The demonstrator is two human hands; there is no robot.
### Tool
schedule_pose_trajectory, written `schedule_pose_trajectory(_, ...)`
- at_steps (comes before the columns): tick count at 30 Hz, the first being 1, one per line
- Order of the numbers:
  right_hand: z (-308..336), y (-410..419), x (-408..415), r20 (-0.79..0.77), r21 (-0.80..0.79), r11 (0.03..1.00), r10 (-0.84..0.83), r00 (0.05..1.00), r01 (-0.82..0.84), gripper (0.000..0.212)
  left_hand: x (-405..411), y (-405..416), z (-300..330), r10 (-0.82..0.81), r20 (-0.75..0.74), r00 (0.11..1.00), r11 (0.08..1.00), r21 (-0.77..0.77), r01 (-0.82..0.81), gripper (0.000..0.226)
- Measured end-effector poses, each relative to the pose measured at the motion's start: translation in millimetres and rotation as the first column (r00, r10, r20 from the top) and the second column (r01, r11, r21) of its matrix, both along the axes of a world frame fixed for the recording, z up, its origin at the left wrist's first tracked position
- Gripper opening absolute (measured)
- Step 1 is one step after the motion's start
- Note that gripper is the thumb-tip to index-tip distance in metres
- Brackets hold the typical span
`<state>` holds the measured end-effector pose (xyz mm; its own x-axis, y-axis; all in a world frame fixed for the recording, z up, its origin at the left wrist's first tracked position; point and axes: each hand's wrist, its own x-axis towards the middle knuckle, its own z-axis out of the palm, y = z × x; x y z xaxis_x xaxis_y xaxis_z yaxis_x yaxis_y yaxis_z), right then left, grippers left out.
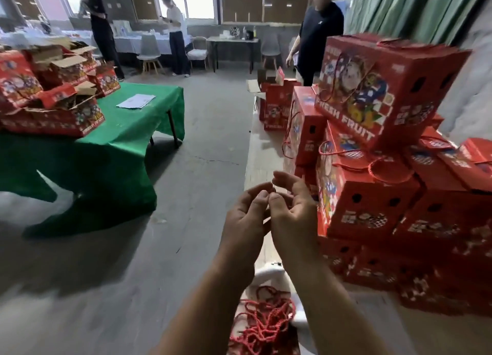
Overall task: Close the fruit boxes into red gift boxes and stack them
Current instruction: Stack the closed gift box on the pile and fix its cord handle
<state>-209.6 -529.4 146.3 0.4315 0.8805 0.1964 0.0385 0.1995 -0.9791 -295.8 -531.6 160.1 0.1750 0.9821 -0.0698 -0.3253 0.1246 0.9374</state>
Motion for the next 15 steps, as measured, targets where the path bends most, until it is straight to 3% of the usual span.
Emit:
schedule_pose_trajectory(7,-1,73,-112,-0.051,-0.082,0.991,-0.107,0.993,0.103,0.035,-105,88,-7,-0.103,-0.023,0.994,0.993,-0.052,0.101,0.023)
schedule_pose_trajectory(15,-4,152,-208,-0.045,-0.081,0.954,-0.291,0.956,0.287,0.030,-195,194,-15,-0.247,0.059,0.967,0.952,-0.174,0.253,0.022)
